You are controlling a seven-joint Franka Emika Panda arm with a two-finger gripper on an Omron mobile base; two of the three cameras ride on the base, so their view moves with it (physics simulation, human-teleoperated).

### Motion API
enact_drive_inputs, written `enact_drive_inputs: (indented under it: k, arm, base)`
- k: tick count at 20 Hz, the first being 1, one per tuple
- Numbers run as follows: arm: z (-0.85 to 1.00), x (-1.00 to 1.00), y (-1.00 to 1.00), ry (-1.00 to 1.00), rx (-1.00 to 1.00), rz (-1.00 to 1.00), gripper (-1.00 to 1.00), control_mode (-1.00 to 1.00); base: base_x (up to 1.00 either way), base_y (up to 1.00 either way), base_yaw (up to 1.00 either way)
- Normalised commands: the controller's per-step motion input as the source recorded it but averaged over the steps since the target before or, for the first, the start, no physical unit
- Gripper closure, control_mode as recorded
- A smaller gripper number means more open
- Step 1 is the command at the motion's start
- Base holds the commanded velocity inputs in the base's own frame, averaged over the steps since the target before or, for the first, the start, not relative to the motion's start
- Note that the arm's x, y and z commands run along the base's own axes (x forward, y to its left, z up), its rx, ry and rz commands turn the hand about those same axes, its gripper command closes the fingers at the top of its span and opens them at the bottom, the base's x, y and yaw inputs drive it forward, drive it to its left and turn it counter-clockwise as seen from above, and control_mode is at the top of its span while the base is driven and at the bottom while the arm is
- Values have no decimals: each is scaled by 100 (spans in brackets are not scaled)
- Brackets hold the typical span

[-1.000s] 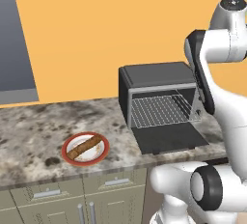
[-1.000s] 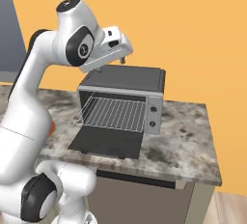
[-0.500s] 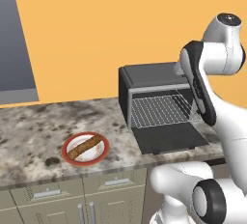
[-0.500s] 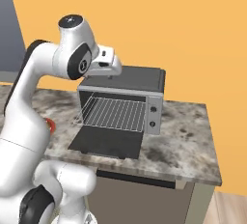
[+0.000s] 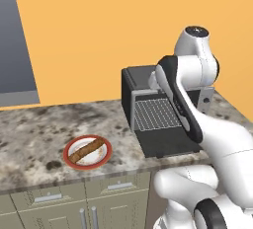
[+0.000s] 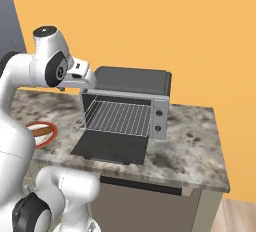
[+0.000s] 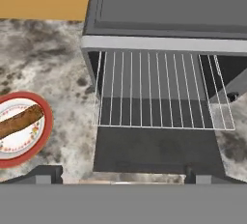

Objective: Pull the toaster oven rack outwards. Pick up the baguette from the plate and place it on the toaster oven rack. Close the toaster oven door fully and set the temperature to the lowest setting.

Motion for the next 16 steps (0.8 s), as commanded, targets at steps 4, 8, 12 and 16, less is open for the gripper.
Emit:
enact_drive_inputs:
  k: [4,8,12,16]
  arm:
    - [-31,-27,96,16,0,0,-100,-100]
    - [-40,-21,90,20,0,0,-100,-100]
    - [-63,-8,81,21,0,-1,-100,-100]
    - [-62,3,40,30,0,0,-100,-100]
  base:
    - [0,0,0]
    - [0,0,0]
    - [0,0,0]
    - [0,0,0]
